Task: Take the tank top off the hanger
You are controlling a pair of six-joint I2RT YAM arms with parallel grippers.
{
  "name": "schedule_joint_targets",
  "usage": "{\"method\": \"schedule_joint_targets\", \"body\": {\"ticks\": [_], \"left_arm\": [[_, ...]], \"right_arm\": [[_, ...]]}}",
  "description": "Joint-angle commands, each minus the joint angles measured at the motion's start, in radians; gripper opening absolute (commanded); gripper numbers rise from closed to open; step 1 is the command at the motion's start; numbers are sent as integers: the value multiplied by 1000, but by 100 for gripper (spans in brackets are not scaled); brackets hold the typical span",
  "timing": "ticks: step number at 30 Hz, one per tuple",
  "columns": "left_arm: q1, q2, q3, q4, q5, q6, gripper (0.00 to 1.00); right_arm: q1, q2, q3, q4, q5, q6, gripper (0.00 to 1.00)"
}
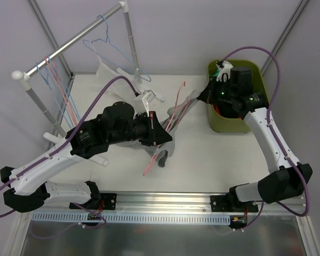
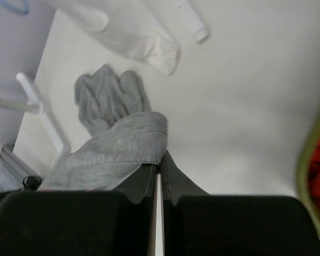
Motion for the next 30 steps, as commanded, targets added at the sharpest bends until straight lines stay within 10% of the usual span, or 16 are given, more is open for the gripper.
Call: {"method": "schedule_joint_targets", "body": {"ticks": [1, 15, 21, 25, 30], "left_arm": [[11, -26, -7, 49, 84, 4, 0], [11, 298, 723, 92, 75, 427, 0], [10, 362, 569, 525, -126, 837, 0], [11, 367, 337, 1114, -213, 1103, 0], [24, 468, 608, 813, -422, 1023, 0]], "right_arm": [[-94, -1, 124, -18, 94, 51, 0], [-120, -53, 135, -64, -344, 70, 0], [-117, -191, 158, -17, -567, 198, 0], [-116, -314, 78, -33, -615, 165, 0], [-110, -418, -79, -200, -448, 64, 0]]}}
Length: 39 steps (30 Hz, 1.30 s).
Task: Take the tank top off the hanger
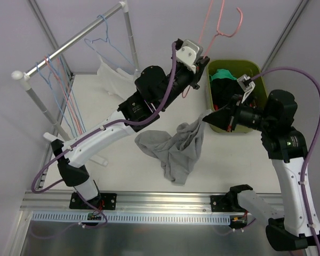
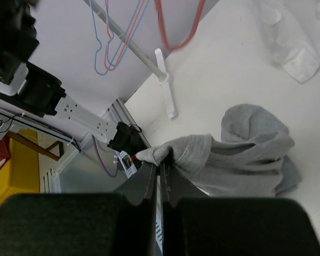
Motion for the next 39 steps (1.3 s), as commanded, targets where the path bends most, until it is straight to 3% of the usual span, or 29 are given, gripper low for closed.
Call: {"method": "schedule_joint_targets", "body": {"ticks": [1, 6, 7, 8, 11, 12, 13, 17, 24, 25, 26, 27, 28, 29, 32, 39], "left_arm": [[-9, -61, 66, 74, -229, 53, 0], [-95, -237, -143, 59, -514, -98, 0], [-117, -268, -186, 59, -577, -123, 0], [-164, -294, -265, 59, -703, -161, 0], [-274, -385, -377, 59, -945, -265, 0], [-301, -393, -394, 57, -1090, -284, 0], [-327, -397, -410, 59, -1155, -301, 0], [-387, -419, -492, 56, -1246, -410, 0], [-283, -422, -536, -4, -1104, -470, 0], [-225, -413, -505, -122, -1078, -550, 0], [-165, -390, -408, -494, -933, -858, 0], [-84, -382, -370, -618, -815, -996, 0], [-4, -380, -358, -657, -756, -1055, 0], [-5, -383, -355, -657, -828, -1044, 0], [36, -408, -345, -657, -873, -1015, 0], [338, -502, -438, -662, -667, -1080, 0]], "right_arm": [[22, -20, -153, -93, 65, -47, 0], [154, -20, -275, -3, 197, -18, 1], [213, 7, -281, 9, 211, -8, 26], [244, 27, -276, 15, 256, -9, 42], [301, 113, -258, 32, 304, -28, 79], [301, 133, -244, 46, 312, -24, 93], [300, 153, -235, 49, 321, -20, 98], [301, 281, -173, 52, 320, -17, 99], [303, 360, -127, 63, 315, -20, 100], [301, 371, -124, 65, 315, -21, 99], [301, 375, -118, 63, 314, -20, 100], [301, 380, -115, 63, 314, -17, 100], [301, 383, -114, 65, 315, -14, 99], [303, 385, -109, 63, 314, -14, 99], [301, 378, -112, 63, 315, -14, 99], [301, 368, -135, 62, 311, -11, 99]]}}
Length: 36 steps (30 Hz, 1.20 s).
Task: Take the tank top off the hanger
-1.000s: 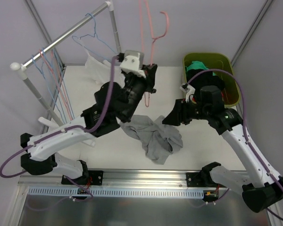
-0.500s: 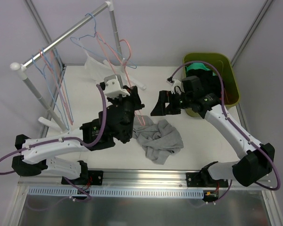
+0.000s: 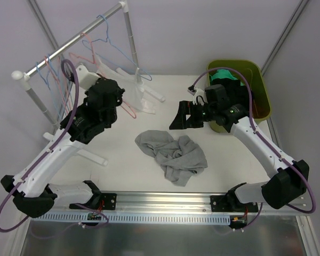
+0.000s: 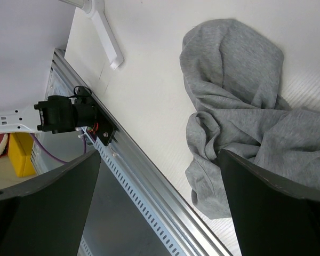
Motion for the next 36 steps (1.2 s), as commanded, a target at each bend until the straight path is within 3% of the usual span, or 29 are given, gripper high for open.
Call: {"method": "schedule_joint_targets", "body": {"ticks": [1, 10, 18, 21, 23, 24, 25, 26, 28, 29, 31, 36], "left_arm": [[119, -54, -12, -20, 98, -74, 0], [383, -40, -44, -17, 245, -109, 0], [424, -54, -139, -19, 322, -181, 0], [424, -66, -153, -17, 358, -195, 22], [423, -85, -162, -17, 372, -201, 20], [424, -92, -164, -17, 378, -203, 24], [424, -103, -170, -17, 391, -203, 33], [423, -121, -171, -19, 398, -203, 50], [424, -137, -165, -17, 447, -178, 62], [424, -148, -156, -17, 475, -161, 78], [421, -157, -136, -19, 536, -108, 96], [417, -223, -158, -22, 708, -92, 99]], "right_arm": [[3, -19, 23, 21, -3, 4, 100], [2, 1, 9, -13, 8, -31, 99], [22, 18, -43, -25, 25, -59, 99], [66, 35, -32, -103, 142, -141, 100], [91, 58, -31, -160, 253, -192, 100], [106, 63, -35, -166, 297, -200, 100], [142, 69, -52, -171, 340, -203, 99], [160, 72, -64, -171, 403, -211, 100], [219, 92, -97, -163, 488, -208, 99], [238, 102, -101, -151, 573, -200, 100], [270, 139, -117, -126, 656, -159, 99], [290, 272, -143, -51, 661, -117, 99]]}}
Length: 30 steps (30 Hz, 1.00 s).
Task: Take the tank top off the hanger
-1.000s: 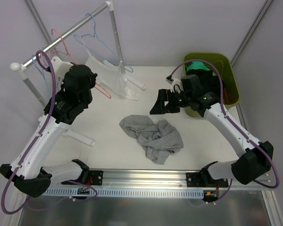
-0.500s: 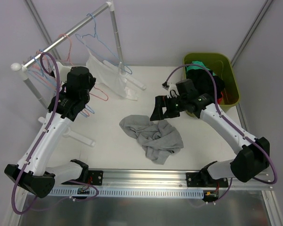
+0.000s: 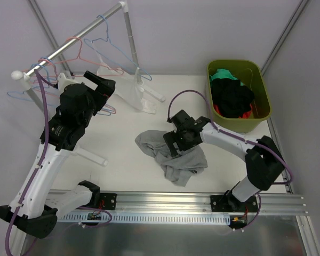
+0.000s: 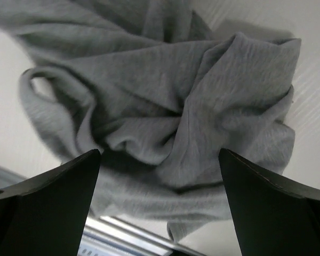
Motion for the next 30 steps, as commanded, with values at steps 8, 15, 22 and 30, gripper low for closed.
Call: {"method": "schedule_joint_targets", "body": {"ticks": [8, 15, 22, 30], "left_arm": [[-28, -76, 34, 4, 457, 349, 99], [-42, -211, -104, -11, 610, 452, 99], [-41, -335, -181, -20, 794, 526, 98], [-42, -349, -233, -22, 860, 415, 99]], "right_arm": [[78, 237, -71, 158, 171, 122, 97], [78, 148, -68, 208, 237, 142, 0], [47, -153, 133, 145, 402, 73, 0], [-150, -141, 689, -24, 426, -72, 0]]}}
